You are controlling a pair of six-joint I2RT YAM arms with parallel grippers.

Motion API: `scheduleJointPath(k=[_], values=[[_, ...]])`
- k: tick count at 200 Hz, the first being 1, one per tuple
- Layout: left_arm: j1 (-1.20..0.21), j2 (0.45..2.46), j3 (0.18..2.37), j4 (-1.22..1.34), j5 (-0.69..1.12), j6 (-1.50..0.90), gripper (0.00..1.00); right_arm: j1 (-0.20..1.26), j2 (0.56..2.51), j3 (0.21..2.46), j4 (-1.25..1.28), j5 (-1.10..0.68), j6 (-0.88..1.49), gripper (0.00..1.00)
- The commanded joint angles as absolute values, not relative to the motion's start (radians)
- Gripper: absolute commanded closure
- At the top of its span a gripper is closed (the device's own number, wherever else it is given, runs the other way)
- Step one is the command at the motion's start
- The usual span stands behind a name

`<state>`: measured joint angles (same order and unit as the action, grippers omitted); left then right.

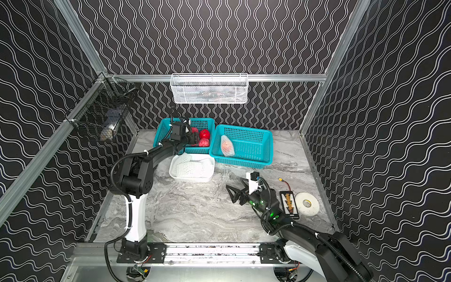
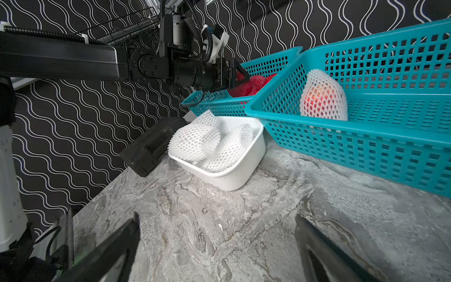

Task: Remove foam nets from apples
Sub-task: Place the apple in the basket.

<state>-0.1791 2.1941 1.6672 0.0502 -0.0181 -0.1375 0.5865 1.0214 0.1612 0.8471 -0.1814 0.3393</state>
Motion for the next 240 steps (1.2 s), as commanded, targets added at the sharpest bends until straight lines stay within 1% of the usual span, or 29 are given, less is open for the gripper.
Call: scheduleJointPath(k=[1,34,44,78,93,101,117,139,142,151,170,183,202,222,240], values=[[-0.178,2.157,1.660,0.016,0.025,-0.162,0.19,0.586,1.022,0.170,0.860,-0.171,0.327,0.00],[-0.178,2.071,1.628,0.034,0.049,-0.176,0.08,0.586,1.027,0.173,0.854,-0.152,0.319,0.00],[-0.178,2.044,1.617,0.037,0.045,-0.174,0.01,0.587,1.030,0.176,0.846,-0.151,0.314,0.00],[-0.178,1.974,1.642,-0.011,0.075,-0.165,0.01,0.586,1.050,0.186,0.840,-0.128,0.310,0.00],[-0.179,1.924,1.627,-0.030,0.092,-0.183,0.01,0.584,1.066,0.214,0.820,-0.087,0.330,0.00],[-0.178,1.877,1.588,-0.007,0.112,-0.206,0.01,0.578,1.079,0.272,0.731,-0.065,0.344,0.00],[-0.180,1.759,1.477,0.045,0.140,-0.269,0.01,0.547,1.137,0.450,0.440,-0.075,0.364,0.00],[-0.212,1.560,1.250,0.166,0.161,-0.372,0.01,0.463,1.255,0.624,0.336,-0.166,0.416,0.00],[-0.223,1.532,1.219,0.172,0.151,-0.375,0.01,0.462,1.268,0.645,0.323,-0.174,0.427,0.00],[-0.271,1.451,1.120,0.200,0.103,-0.384,0.01,0.380,1.324,0.705,0.307,-0.218,0.465,0.00],[-0.406,1.293,0.905,0.297,-0.012,-0.391,0.01,0.266,1.488,0.898,0.172,-0.421,0.477,0.00],[-0.495,1.225,0.821,0.276,-0.046,-0.379,0.01,0.247,1.591,1.027,0.059,-0.444,0.418,0.00],[-0.585,1.143,0.717,0.245,-0.066,-0.371,0.01,0.234,1.707,1.159,0.015,-0.455,0.371,0.00],[-0.630,1.045,0.630,0.223,-0.110,-0.358,0.01,0.226,1.783,1.214,0.076,-0.452,0.353,0.00],[-0.633,0.998,0.597,0.234,-0.040,-0.333,0.01,0.226,1.886,1.296,0.077,-0.473,0.327,0.00]])
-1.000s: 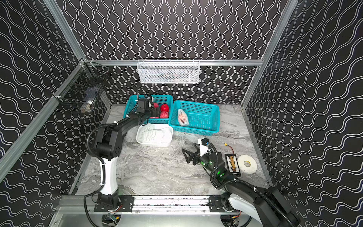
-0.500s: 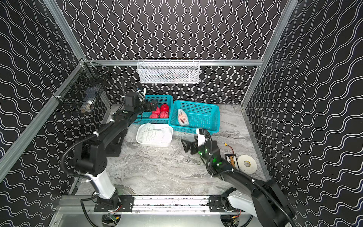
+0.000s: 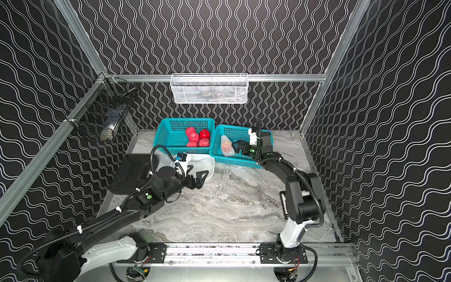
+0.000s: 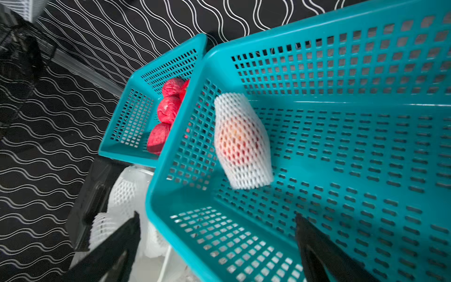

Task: Remove foam nets from apples
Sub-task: Place the apple in the basket, then pick up the apple from the basket.

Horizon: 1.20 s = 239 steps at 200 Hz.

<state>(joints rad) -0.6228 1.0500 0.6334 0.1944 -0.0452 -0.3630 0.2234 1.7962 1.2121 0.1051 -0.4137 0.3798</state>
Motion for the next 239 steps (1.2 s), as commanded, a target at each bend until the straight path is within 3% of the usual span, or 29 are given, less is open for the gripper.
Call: scheduleJointPath(k=[1,53,101,239], values=[[-0.632,0.996,0.597,0.234,-0.034,-0.331,0.01,0.226,1.893,1.302,0.074,-0.474,0.324,0.00],[-0.646,1.000,0.507,0.263,0.127,-0.295,0.01,0.227,2.136,1.519,0.082,-0.522,0.300,0.00],[-0.647,1.021,0.471,0.311,0.152,-0.304,0.01,0.232,2.285,1.688,0.036,-0.534,0.242,0.00],[-0.648,1.048,0.468,0.269,0.132,-0.265,0.01,0.282,2.480,1.881,0.039,-0.509,0.220,0.03]])
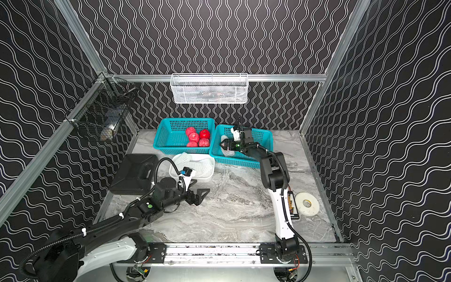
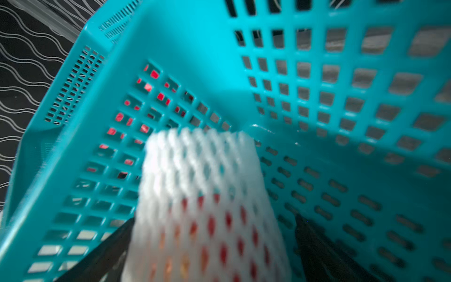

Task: Remove foam nets from apples
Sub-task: Pick up the apple from the basket.

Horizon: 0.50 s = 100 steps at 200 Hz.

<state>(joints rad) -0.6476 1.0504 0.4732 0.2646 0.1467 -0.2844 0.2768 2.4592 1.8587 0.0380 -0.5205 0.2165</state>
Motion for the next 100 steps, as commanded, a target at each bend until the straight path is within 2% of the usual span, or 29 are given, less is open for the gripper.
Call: scheduleJointPath(k=[1,68,100], values=[[-0.647,1.048,0.468,0.269,0.132,-0.266,0.01,0.281,2.481,1.881,0.041,-0.509,0.220,0.03],[-0.646,1.054,0.466,0.255,0.099,-0.267,0.01,0.282,2.488,1.883,0.056,-0.528,0.228,0.23],[-0.646,1.051,0.480,0.224,0.069,-0.259,0.01,0.281,2.432,1.836,0.090,-0.522,0.240,0.26]])
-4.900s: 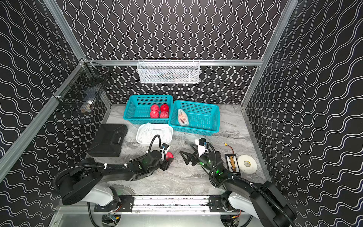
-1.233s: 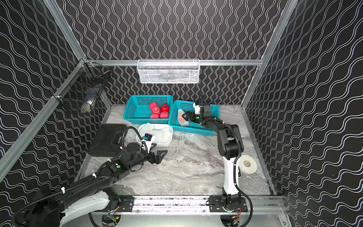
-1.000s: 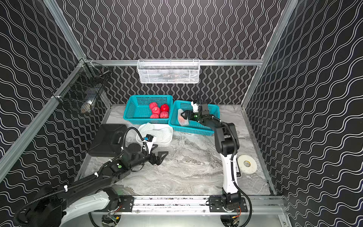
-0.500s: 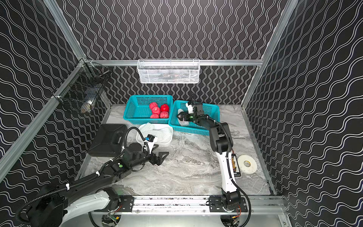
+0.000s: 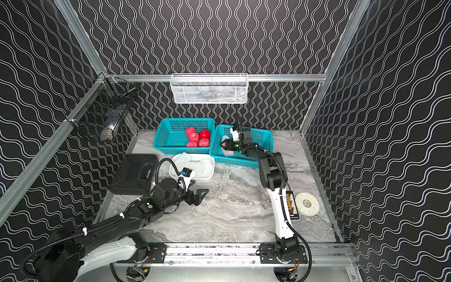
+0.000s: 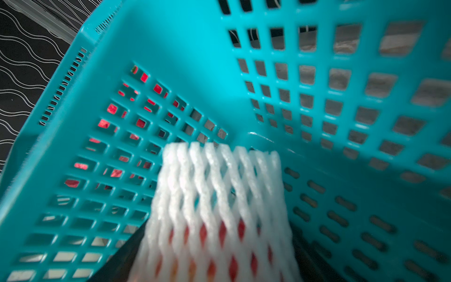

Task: Remove foam nets from apples
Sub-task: Pick up the apple from the basket.

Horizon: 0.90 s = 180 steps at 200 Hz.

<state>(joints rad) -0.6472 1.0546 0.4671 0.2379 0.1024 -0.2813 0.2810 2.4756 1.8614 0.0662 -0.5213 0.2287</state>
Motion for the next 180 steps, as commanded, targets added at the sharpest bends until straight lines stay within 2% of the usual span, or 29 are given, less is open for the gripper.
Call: scheduleJointPath(k=[1,35,91,147,180], values=[[-0.646,1.052,0.481,0.222,0.065,-0.259,0.01,0.281,2.429,1.835,0.090,-0.522,0.241,0.26],[-0.646,1.045,0.497,0.182,0.012,-0.256,0.00,0.279,2.365,1.786,0.133,-0.520,0.233,0.33],[-0.647,0.994,0.508,0.134,-0.025,-0.257,0.01,0.271,2.235,1.712,0.139,-0.528,0.255,0.34],[-0.646,0.970,0.467,0.209,0.000,-0.281,0.01,0.278,1.935,1.491,0.172,-0.630,0.314,0.34],[-0.646,0.967,0.413,0.298,-0.003,-0.302,0.01,0.373,1.718,1.249,0.162,-0.633,0.339,0.33]])
